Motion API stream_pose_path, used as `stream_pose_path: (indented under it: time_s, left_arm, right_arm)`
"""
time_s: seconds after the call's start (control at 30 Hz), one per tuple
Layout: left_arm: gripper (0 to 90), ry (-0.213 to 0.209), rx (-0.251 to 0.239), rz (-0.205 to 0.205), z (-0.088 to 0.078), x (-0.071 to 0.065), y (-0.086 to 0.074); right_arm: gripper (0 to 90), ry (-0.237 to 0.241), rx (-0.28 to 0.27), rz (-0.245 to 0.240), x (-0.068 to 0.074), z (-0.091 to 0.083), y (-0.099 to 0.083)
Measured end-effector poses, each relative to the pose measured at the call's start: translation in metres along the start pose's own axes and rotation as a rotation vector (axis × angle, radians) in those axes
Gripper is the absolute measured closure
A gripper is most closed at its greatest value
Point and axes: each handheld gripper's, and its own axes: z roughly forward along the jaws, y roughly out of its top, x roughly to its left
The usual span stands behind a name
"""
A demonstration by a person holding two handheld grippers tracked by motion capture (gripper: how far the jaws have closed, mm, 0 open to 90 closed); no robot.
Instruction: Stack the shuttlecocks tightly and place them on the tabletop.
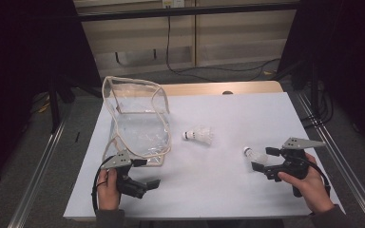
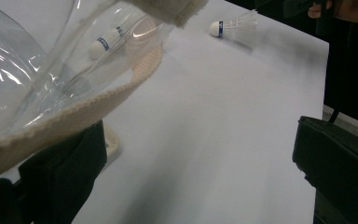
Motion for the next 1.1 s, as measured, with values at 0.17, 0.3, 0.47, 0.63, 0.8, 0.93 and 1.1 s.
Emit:
stream_pose_path:
  time_s: [0.17,0.3,0.47,0.63,0.8,0.93,1.1]
  left_arm:
    - [3.0,0.001,-0.002,0.001,0.0,0.0,0.0]
    - [3.0,0.0,-0.001,0.0,0.0,0.0,0.0]
    - [3.0,0.002,0.0,0.002,-0.001,0.0,0.0]
    - [3.0,0.0,0.0,0.002,-0.001,0.0,0.0]
    - [3.0,0.001,0.0,0.002,-0.001,0.0,0.0]
    - [3.0,0.002,0.001,0.001,-0.001,-0.001,0.0]
    - [3.0,0.002,0.0,0.001,-0.001,-0.001,0.0]
  right_arm:
    - [10.3,0.003,0.001,-0.001,0.001,0.001,-0.002]
    - [10.4,0.006,0.0,0.001,0.002,0.001,-0.004]
    - [10.7,0.01,-0.002,0.005,0.004,0.002,-0.006]
    - [11.1,0.01,-0.003,0.004,0.004,0.001,-0.007]
    - [12.0,0.007,-0.003,0.002,0.004,-0.001,-0.009]
    - [13.0,0.008,-0.005,0.001,0.004,-0.001,-0.011]
    - [16.6,0.018,-0.002,0.001,0.005,-0.001,-0.013]
